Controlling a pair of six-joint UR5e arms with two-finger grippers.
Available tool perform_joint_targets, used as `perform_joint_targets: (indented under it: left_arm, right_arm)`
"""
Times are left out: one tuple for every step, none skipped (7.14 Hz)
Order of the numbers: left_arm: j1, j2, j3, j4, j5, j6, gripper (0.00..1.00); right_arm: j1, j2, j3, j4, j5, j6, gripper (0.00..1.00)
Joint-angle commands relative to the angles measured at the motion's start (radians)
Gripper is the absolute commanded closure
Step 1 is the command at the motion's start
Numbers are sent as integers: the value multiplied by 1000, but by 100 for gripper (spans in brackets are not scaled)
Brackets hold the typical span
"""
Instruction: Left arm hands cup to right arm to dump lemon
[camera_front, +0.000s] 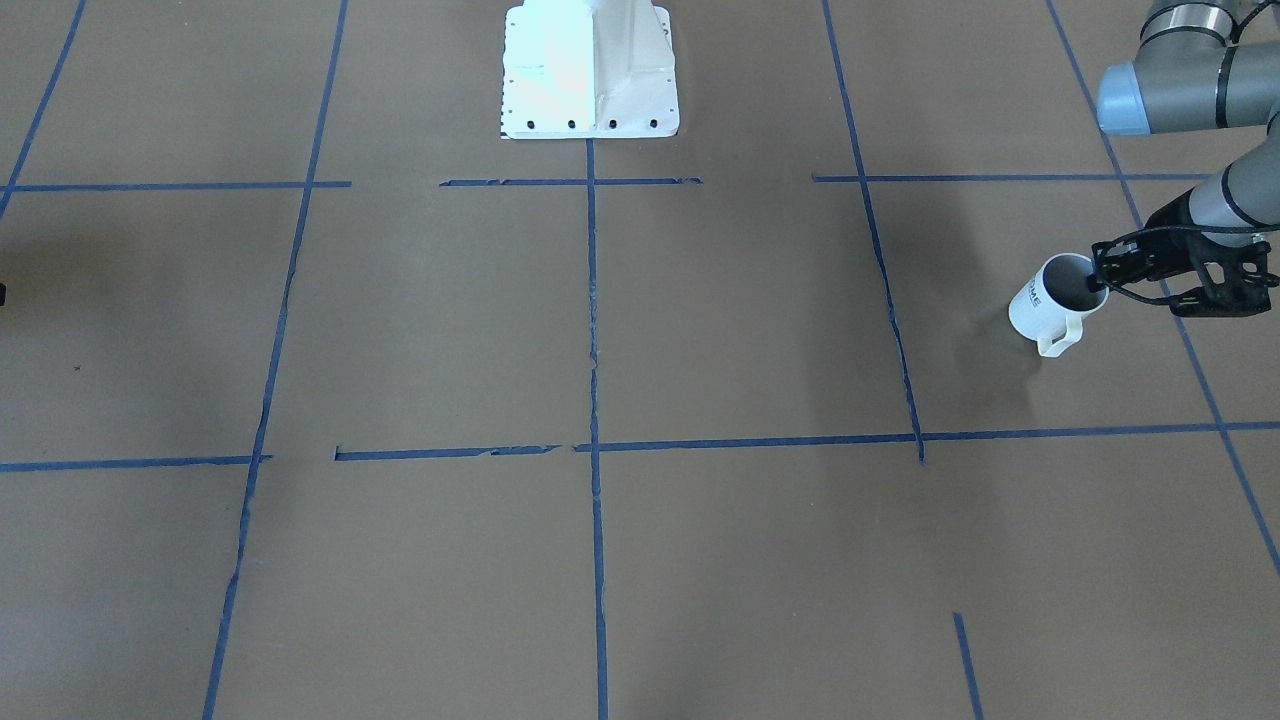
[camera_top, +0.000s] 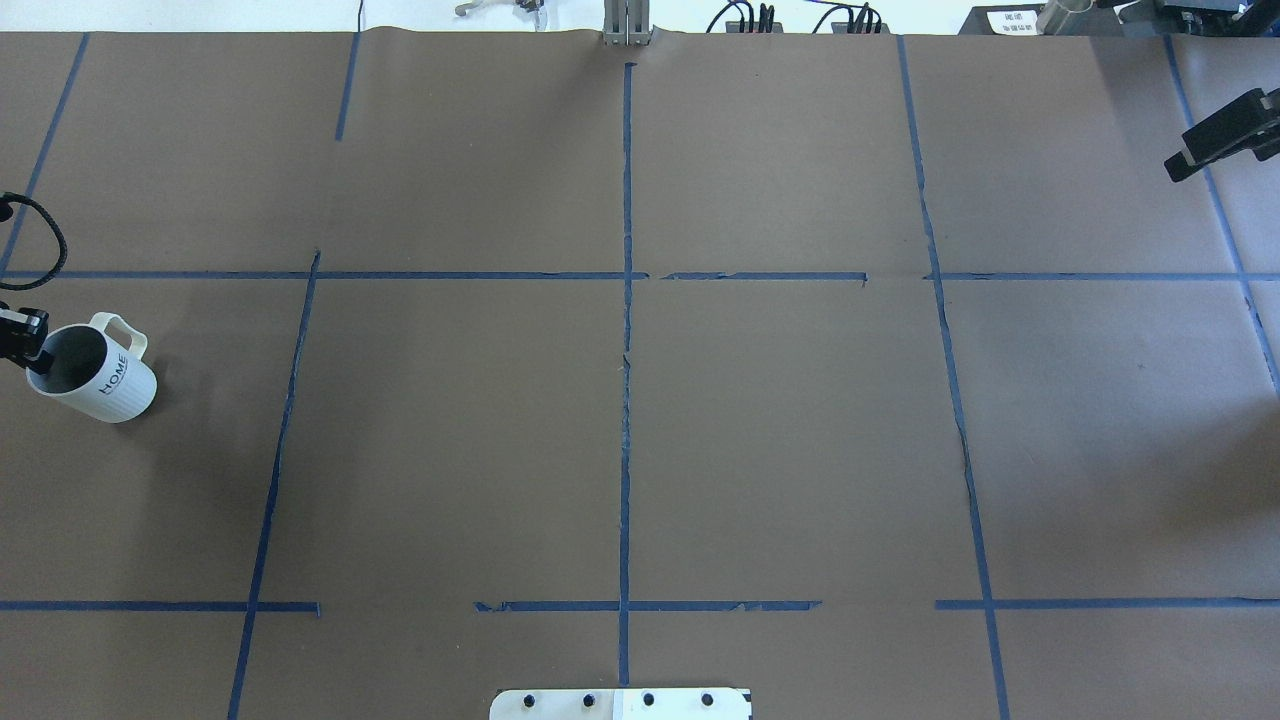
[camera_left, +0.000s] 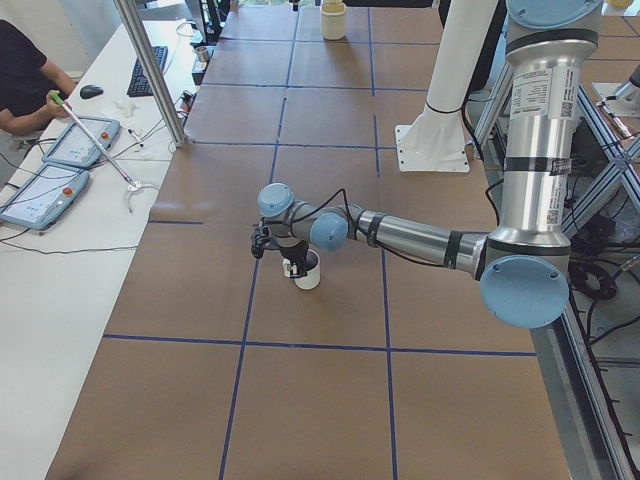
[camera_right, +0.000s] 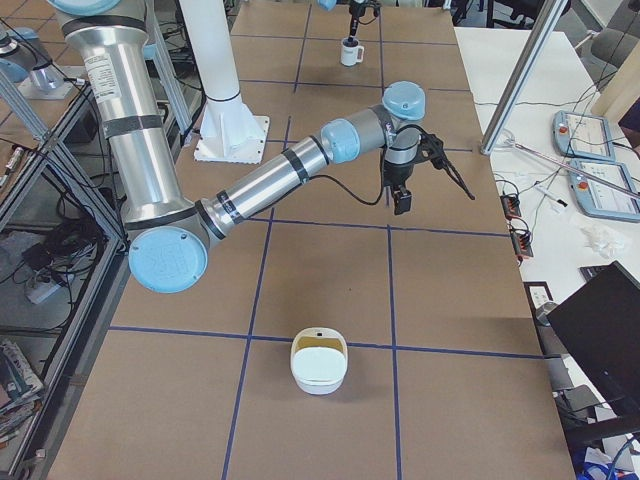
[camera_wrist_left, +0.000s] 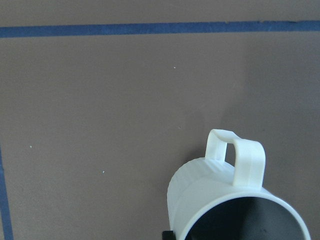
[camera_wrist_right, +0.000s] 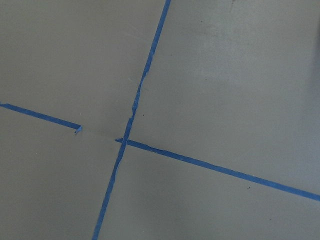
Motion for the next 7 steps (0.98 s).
perform_joint_targets:
  left_arm:
    - [-6, 10, -33, 2, 0, -12, 0]
    - [-50, 47, -97, 11, -1, -6, 0]
    - [-122, 90, -161, 10, -1, 2, 0]
    - [-172, 117, -206, 5, 0, 2, 0]
    - [-182, 137, -246, 13, 0, 2, 0]
    - [-211, 139, -272, 14, 0, 5, 0]
    - [-254, 153, -283, 25, -6, 116, 0]
  right_arm:
    - [-1, 0, -1, -1, 0, 3, 0]
    - [1, -6, -1, -2, 0, 1, 0]
    - [4, -10, 0, -5, 5, 0, 0]
    - [10, -18, 0, -6, 8, -2, 0]
    - [28, -20, -1, -8, 9, -3, 0]
    - [74, -20, 0, -52, 11, -5, 0]
    - [124, -18, 0, -155, 12, -55, 0]
